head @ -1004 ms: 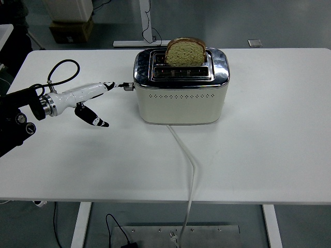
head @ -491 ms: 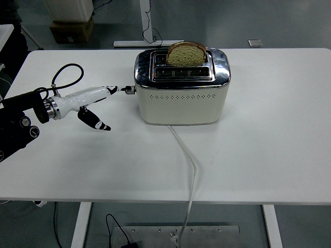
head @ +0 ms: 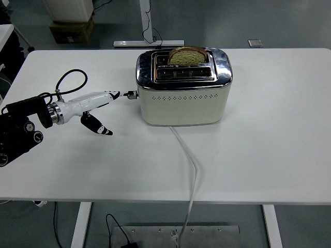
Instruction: Press down toaster
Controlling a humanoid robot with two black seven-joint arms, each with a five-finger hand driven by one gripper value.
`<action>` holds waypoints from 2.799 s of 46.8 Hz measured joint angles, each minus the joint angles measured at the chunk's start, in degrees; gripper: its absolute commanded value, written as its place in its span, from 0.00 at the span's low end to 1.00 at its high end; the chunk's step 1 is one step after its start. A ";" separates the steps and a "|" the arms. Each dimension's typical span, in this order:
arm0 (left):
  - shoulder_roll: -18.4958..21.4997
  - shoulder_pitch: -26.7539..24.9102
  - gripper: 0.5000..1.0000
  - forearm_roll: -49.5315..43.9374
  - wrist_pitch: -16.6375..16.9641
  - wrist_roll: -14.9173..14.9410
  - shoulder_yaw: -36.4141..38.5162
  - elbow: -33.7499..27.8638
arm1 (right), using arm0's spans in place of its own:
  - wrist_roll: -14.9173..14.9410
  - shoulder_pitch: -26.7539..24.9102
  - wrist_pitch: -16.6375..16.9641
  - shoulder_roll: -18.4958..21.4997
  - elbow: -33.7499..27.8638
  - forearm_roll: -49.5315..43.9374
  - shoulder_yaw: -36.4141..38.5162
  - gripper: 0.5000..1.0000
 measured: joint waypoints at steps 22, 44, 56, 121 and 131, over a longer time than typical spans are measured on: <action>0.00 0.64 1.00 -0.21 0.95 -0.02 1.38 0.52 | 0.00 0.00 0.00 0.00 0.01 0.00 0.00 1.00; -2.39 1.04 1.00 -0.88 0.96 0.10 1.39 3.53 | 0.00 0.00 0.00 0.00 0.01 0.00 0.00 0.99; -2.95 1.07 1.00 -0.88 0.96 0.76 1.99 3.54 | 0.00 0.00 0.00 0.00 0.01 0.00 0.00 0.99; -1.72 1.09 1.00 -38.80 2.45 0.26 1.80 5.46 | 0.00 0.00 0.00 0.00 0.01 0.00 0.00 0.99; -3.35 -0.48 1.00 -50.44 2.64 0.42 1.53 6.34 | 0.00 0.00 0.00 0.00 0.00 0.00 0.00 0.99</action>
